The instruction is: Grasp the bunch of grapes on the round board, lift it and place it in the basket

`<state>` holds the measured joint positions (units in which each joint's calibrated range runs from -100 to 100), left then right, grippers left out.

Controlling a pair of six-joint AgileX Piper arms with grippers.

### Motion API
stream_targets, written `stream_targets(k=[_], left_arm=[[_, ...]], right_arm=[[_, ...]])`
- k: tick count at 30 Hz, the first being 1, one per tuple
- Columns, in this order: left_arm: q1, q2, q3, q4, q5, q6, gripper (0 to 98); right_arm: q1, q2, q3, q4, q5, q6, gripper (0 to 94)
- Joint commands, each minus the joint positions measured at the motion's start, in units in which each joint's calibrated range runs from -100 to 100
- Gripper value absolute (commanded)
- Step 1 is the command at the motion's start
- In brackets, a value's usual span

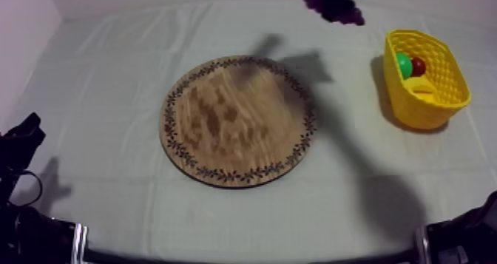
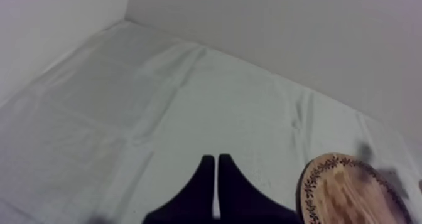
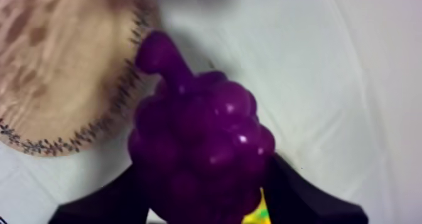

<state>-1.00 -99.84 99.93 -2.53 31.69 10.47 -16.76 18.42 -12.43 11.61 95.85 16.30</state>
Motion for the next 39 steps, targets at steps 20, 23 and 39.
stream_targets(k=[20, 23, 39], left_arm=[[0.0, 0.0, 0.0, 0.01, 0.0, 0.0, 0.0], [0.0, 0.0, 0.0, 0.01, 0.0, 0.0, 0.0], [0.0, 0.0, 0.0, 0.01, 0.0, 0.0, 0.0]], right_arm=[[18.6, -11.2, 21.6, -0.6, -0.3, -3.6, 34.6], [19.3, -11.1, 22.2, -0.8, -0.4, -3.9, 34.8], [21.3, 0.2, 26.1, -3.8, -5.9, -5.9, 54.4]])
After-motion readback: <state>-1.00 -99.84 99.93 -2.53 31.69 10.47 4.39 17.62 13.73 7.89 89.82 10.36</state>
